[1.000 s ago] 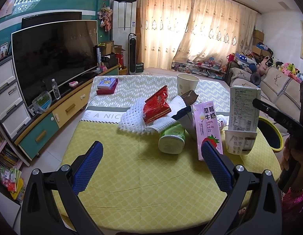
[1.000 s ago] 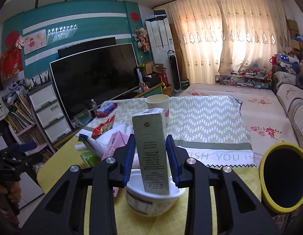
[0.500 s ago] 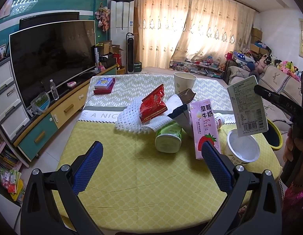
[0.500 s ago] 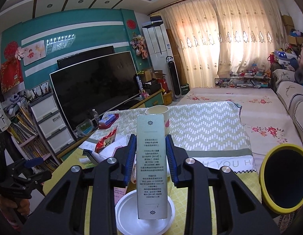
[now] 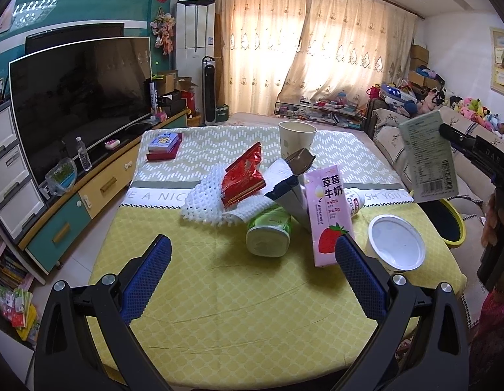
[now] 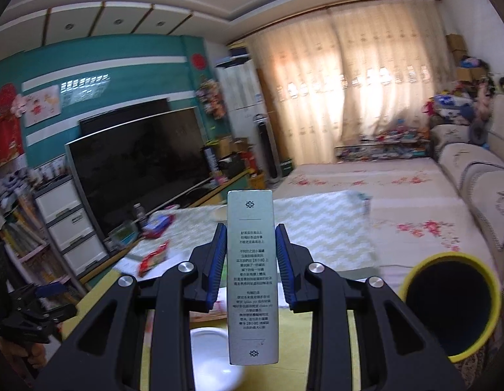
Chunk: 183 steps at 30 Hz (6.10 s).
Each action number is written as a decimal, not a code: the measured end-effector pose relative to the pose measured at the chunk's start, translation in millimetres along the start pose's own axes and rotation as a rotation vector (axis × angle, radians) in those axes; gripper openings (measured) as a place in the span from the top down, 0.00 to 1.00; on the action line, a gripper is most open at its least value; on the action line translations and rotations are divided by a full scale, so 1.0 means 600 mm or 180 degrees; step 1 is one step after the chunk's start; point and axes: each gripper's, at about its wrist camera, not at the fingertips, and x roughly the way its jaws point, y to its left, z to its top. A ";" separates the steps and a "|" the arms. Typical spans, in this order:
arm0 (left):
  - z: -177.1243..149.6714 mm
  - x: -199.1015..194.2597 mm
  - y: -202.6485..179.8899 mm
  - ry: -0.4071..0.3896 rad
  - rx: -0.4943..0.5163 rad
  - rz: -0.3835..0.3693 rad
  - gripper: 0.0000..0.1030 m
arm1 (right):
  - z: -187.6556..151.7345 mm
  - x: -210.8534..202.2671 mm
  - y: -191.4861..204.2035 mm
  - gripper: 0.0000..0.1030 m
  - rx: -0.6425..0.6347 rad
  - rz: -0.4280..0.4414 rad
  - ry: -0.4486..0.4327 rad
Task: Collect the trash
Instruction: 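Carry the white box with the right gripper and drop it into the yellow bin, then grasp the rim of the white plastic bowl with the left gripper, then carry the white bowl with the left gripper and drop it into the bin, then grasp the pink strawberry milk carton with the right gripper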
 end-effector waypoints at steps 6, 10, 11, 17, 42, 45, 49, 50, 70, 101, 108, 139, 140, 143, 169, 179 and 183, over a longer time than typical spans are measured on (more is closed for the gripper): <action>0.006 0.006 -0.020 -0.0002 0.0062 -0.0089 0.04 | 0.000 -0.034 -0.122 0.72 0.0107 -0.0743 -0.0010; 0.009 0.013 -0.042 -0.0005 0.0117 -0.0178 0.04 | -0.018 -0.031 -0.211 0.72 0.0182 -0.1226 0.0136; 0.010 0.015 -0.049 -0.0005 0.0134 -0.0195 0.04 | -0.024 -0.028 -0.229 0.72 0.0196 -0.1307 0.0174; 0.020 0.026 -0.089 0.0029 0.0236 -0.0290 0.04 | -0.070 0.018 -0.348 0.72 0.0356 -0.1701 0.0501; 0.021 0.049 -0.241 0.0152 0.0913 -0.0978 0.04 | -0.114 -0.074 -0.268 0.57 0.0369 -0.1672 0.0250; 0.013 0.056 -0.274 0.0193 0.1100 -0.1114 0.08 | -0.114 -0.101 -0.249 0.56 0.0371 -0.1588 0.0207; -0.002 0.083 -0.314 0.0401 0.1268 -0.1205 0.29 | -0.117 -0.121 -0.231 0.55 0.0336 -0.1544 0.0213; -0.005 0.090 -0.319 0.0460 0.1285 -0.1214 0.32 | -0.119 -0.125 -0.225 0.55 0.0317 -0.1551 0.0208; -0.041 0.154 -0.353 0.0897 0.1473 -0.1114 0.89 | -0.130 -0.138 -0.232 0.55 0.0413 -0.1470 0.0228; 0.072 0.153 -0.634 0.0393 0.2055 -0.2044 0.93 | -0.162 -0.270 -0.310 0.55 0.0664 -0.2117 0.0001; 0.086 0.244 -0.748 0.0552 0.2156 -0.2129 0.93 | -0.178 -0.287 -0.349 0.54 0.0819 -0.2243 0.0018; 0.121 0.068 -0.443 -0.0176 0.1248 -0.1638 0.09 | -0.170 -0.208 -0.295 0.49 0.0649 -0.1850 0.0233; 0.118 0.057 -0.417 -0.0199 0.1187 -0.1552 0.08 | -0.169 -0.201 -0.287 0.49 0.0625 -0.1818 0.0250; 0.110 0.030 -0.348 -0.0268 0.1043 -0.1296 0.07 | -0.167 -0.168 -0.249 0.49 0.0513 -0.1647 0.0325; 0.018 -0.081 0.062 -0.0474 0.0045 -0.0076 0.07 | -0.183 0.084 0.178 0.49 0.0005 0.0313 0.0864; 0.009 -0.073 0.057 -0.0448 0.0101 -0.0097 0.07 | -0.212 0.156 0.193 0.48 0.0127 0.0269 0.1274; 0.009 -0.068 0.055 -0.0430 0.0096 -0.0116 0.07 | -0.212 0.169 0.192 0.48 0.0201 0.0326 0.1340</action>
